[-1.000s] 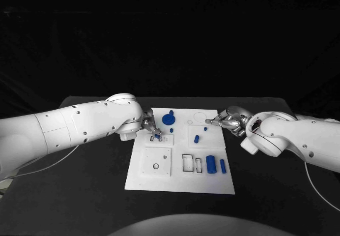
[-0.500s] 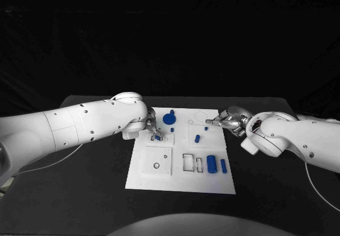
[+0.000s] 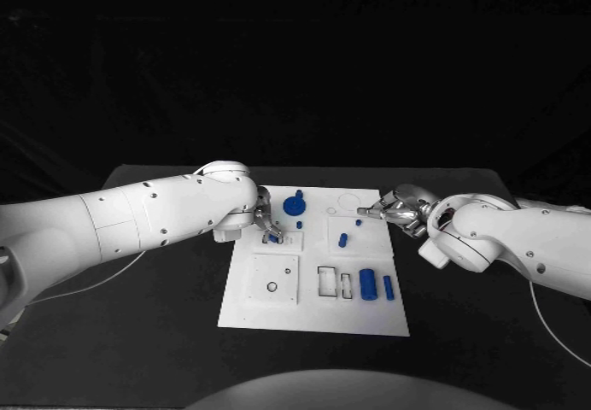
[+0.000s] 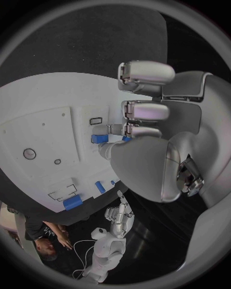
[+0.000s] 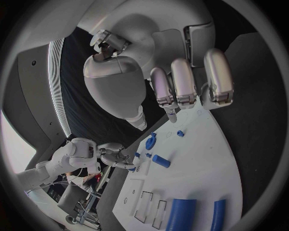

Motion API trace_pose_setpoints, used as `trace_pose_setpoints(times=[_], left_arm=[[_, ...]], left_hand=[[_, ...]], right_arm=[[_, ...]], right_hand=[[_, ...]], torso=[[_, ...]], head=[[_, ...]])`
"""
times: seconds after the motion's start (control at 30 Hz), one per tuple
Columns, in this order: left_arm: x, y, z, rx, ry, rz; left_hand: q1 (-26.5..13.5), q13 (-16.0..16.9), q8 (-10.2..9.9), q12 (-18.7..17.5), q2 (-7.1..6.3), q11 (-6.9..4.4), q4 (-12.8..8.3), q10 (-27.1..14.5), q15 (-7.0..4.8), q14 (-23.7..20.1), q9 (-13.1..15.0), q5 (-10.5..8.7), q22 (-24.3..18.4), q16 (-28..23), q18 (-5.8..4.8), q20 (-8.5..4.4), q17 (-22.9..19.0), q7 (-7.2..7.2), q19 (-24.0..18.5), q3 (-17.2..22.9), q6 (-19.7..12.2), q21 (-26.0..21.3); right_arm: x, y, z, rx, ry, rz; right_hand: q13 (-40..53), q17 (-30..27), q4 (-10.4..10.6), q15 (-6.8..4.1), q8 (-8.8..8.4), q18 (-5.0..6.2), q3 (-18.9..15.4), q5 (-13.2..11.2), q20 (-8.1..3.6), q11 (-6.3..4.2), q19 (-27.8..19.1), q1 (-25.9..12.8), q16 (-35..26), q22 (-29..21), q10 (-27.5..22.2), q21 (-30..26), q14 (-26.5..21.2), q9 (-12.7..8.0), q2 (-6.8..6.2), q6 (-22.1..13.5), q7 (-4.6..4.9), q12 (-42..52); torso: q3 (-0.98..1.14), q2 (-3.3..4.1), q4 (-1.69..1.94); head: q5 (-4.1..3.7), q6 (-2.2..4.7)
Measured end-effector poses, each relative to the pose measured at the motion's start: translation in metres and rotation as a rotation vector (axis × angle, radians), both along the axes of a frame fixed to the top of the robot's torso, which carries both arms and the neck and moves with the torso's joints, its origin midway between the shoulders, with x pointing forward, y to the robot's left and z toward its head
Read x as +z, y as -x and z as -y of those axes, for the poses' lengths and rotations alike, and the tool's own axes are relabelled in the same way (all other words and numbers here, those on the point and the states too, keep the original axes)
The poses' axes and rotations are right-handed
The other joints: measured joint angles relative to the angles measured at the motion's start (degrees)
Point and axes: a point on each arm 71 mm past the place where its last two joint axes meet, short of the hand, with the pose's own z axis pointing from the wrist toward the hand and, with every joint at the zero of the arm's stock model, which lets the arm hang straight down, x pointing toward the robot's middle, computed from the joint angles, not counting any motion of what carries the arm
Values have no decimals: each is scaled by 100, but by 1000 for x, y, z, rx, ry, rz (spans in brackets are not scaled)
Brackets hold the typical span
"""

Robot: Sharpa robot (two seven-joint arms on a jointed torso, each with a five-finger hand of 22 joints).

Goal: Assemble the parts on the task board

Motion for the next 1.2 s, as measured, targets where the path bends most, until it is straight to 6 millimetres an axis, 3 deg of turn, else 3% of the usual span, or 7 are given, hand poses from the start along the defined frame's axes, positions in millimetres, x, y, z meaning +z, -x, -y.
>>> trace_pose_setpoints(times=[1.2], left_arm=[[-6, -4, 9, 7, 15, 14]], left_hand=[[-19, 0, -34, 0, 31, 1, 24, 0, 0, 0, 28, -189, 0, 0, 1, 0, -1, 5, 0, 102, 13, 0]], right_arm=[[0, 0, -2, 6, -1, -2]], right_hand=[[-2, -1, 0, 0, 0, 0, 0, 0, 0, 0, 0, 0, 0, -1, 0, 0, 0, 3, 0, 1, -1, 0]], torso=[[4, -2, -2]], head=[[-44, -16]])
